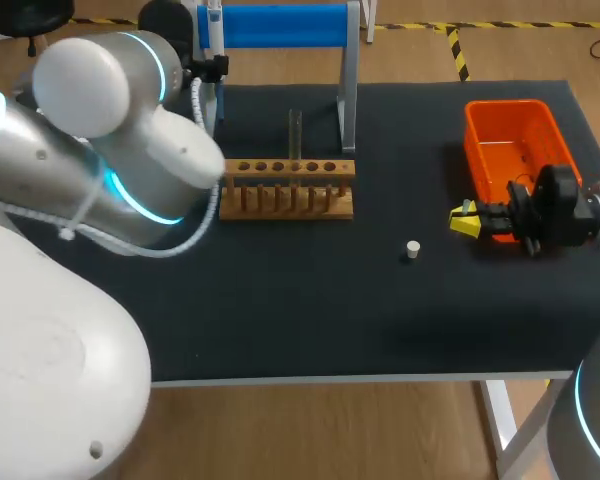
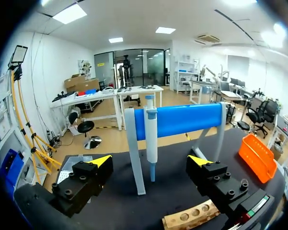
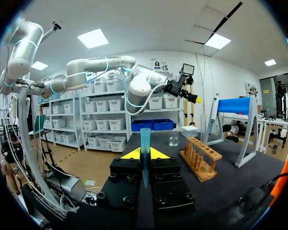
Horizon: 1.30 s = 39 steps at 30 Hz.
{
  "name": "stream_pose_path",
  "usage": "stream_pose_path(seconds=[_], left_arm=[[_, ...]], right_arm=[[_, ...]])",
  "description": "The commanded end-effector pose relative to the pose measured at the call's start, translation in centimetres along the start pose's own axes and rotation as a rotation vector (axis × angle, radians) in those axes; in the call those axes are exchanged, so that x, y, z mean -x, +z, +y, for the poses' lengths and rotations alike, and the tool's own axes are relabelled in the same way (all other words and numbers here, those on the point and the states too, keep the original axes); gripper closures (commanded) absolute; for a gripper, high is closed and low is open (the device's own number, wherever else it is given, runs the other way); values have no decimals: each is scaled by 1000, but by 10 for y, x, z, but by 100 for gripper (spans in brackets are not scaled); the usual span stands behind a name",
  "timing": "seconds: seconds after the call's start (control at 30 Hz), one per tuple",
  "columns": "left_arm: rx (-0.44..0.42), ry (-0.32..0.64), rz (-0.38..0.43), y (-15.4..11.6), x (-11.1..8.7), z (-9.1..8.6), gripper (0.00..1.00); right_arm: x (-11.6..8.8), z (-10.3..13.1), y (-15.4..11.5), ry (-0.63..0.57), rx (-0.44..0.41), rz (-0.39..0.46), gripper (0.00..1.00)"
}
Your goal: Invert the test tube, pick up the pipette, mount the tip to pipette, aspirate from beaker and dispense into the tube, eject the tip, return the pipette, and cap with the stopper.
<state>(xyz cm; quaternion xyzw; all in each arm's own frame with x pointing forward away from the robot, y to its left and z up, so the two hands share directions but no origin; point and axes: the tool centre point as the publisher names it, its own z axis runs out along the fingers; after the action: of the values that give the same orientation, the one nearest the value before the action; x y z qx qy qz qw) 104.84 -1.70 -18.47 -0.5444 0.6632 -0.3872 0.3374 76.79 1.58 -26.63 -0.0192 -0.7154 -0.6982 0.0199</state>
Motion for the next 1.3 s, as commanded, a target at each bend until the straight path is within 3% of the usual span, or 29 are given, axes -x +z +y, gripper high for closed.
stream_pose_path(seconds=[0.03, 0.23, 0.4, 1.3], left_arm=[[-17, -4, -84, 13, -6, 0, 0], [-28, -13, -79, 23, -6, -4, 0], [-33, -16, -70, 32, -6, -7, 25], [-68, -10, -43, 75, -7, -24, 36]], right_arm=[[0, 0, 0, -1, -1, -2, 100], [0, 0, 0, -1, -1, -2, 100], [0, 0, 0, -1, -1, -2, 100], [0, 0, 0, -1, -1, -2, 100]])
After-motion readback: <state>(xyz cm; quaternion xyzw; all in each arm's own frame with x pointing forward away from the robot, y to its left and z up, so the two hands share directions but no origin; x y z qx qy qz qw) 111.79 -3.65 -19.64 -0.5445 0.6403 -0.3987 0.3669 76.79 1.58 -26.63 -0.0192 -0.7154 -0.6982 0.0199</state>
